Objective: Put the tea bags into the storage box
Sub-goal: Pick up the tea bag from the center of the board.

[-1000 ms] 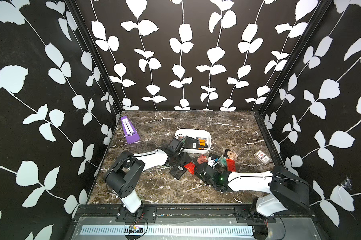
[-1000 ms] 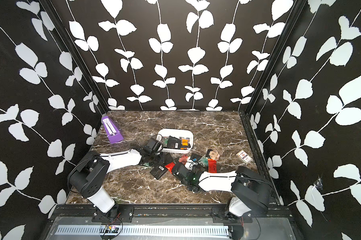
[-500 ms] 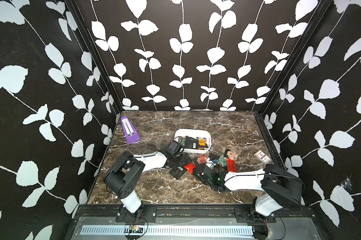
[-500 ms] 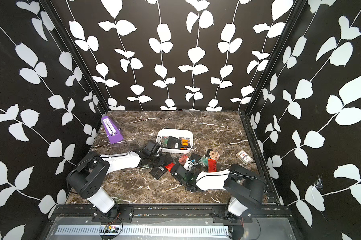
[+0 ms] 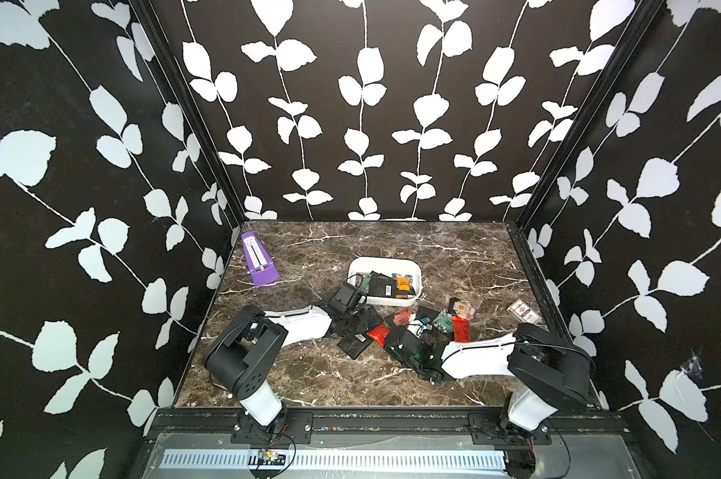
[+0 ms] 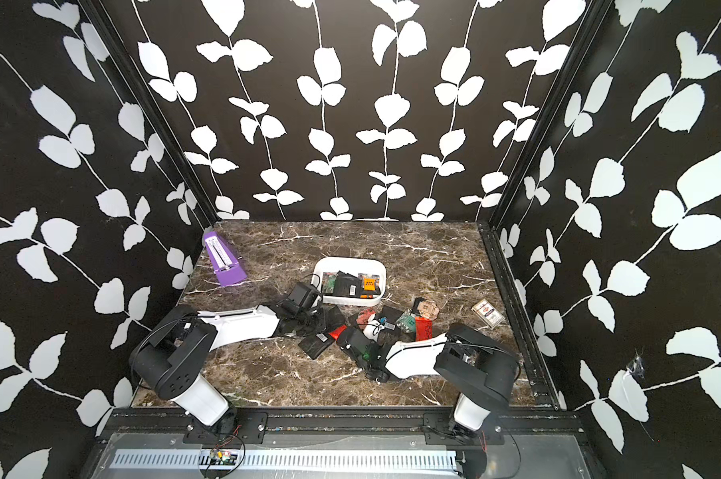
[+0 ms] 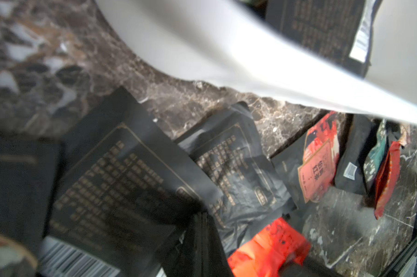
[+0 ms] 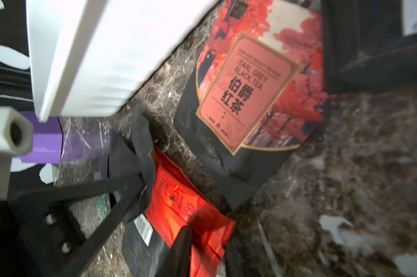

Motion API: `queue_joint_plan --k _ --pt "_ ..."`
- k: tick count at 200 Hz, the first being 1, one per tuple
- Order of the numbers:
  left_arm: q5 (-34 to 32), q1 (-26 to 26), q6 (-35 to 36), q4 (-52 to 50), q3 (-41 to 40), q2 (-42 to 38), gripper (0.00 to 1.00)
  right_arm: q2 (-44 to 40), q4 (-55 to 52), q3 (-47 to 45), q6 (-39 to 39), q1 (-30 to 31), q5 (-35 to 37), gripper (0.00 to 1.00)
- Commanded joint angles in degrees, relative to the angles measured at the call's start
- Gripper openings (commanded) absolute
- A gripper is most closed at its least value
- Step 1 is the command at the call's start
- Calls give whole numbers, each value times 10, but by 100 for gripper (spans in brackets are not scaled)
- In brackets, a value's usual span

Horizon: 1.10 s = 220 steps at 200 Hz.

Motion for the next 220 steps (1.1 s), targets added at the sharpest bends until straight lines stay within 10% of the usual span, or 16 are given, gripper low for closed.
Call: queue_joint_plan --k 1,37,155,220 --pt "8 -6 -4 -40 -24 -13 0 12 8 20 -16 2 3 19" --pt "15 -7 -8 -39 -30 -28 0 -16 -45 42 -42 3 8 0" --pt "64 -7 -14 -167 50 -160 0 -216 -334 108 -124 9 48 0" --pt "-51 -6 20 -269 50 -258 5 -226 -417 259 -273 -66 -20 0"
